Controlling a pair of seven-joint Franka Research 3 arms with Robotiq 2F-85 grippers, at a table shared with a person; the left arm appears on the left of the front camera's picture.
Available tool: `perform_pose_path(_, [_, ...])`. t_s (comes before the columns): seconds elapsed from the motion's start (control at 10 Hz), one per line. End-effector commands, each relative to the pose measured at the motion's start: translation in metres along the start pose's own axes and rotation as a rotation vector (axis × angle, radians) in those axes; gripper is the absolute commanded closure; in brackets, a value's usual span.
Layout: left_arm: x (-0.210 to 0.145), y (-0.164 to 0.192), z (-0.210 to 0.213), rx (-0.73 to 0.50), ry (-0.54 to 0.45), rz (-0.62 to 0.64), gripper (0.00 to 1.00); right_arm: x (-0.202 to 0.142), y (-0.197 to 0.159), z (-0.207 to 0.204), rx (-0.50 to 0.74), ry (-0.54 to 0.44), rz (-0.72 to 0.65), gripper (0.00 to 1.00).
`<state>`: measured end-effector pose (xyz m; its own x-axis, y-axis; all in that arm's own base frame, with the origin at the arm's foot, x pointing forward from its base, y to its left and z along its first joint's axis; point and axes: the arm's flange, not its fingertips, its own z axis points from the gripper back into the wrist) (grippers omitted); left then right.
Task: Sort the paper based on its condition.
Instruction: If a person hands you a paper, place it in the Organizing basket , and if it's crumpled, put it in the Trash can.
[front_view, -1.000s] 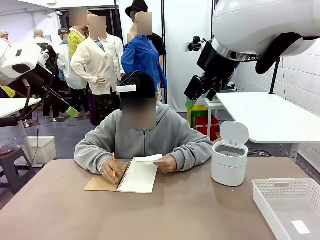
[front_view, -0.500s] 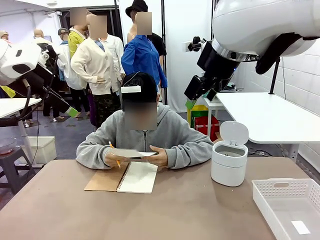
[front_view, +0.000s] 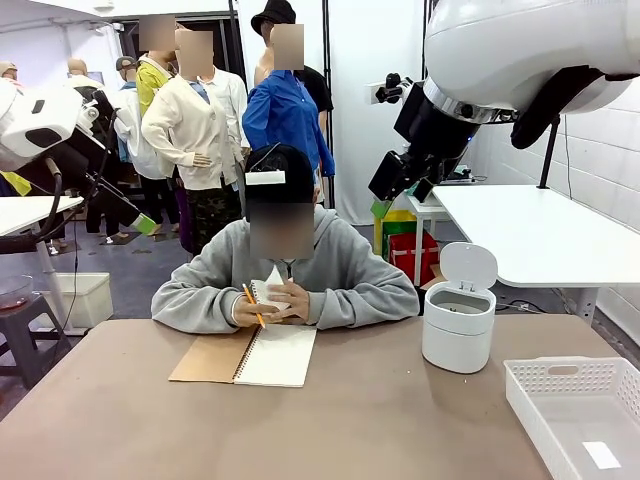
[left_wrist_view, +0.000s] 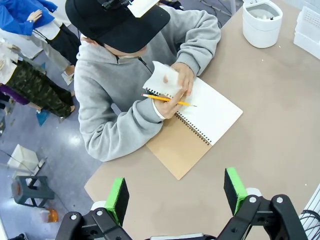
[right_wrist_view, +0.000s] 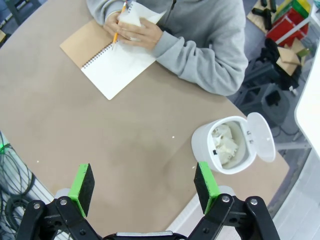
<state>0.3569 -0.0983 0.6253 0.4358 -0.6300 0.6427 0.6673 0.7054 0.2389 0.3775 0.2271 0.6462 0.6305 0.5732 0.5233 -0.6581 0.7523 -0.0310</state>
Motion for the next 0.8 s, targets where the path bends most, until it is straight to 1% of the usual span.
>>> perform_pose_path(0.0, [-0.0007,0.0009,-0.0001,0.002,0.001,0.002,0.00,0.0003,-0.0005,-0.0002,0.001,0.001,-0.001,0.00])
perform_pose_path(0.7, [-0.0007,0.0009,-0.0001,0.002,0.001,0.002,0.00,0.0003,-0.0005,-0.0002,0.001,0.001,-0.001,0.00])
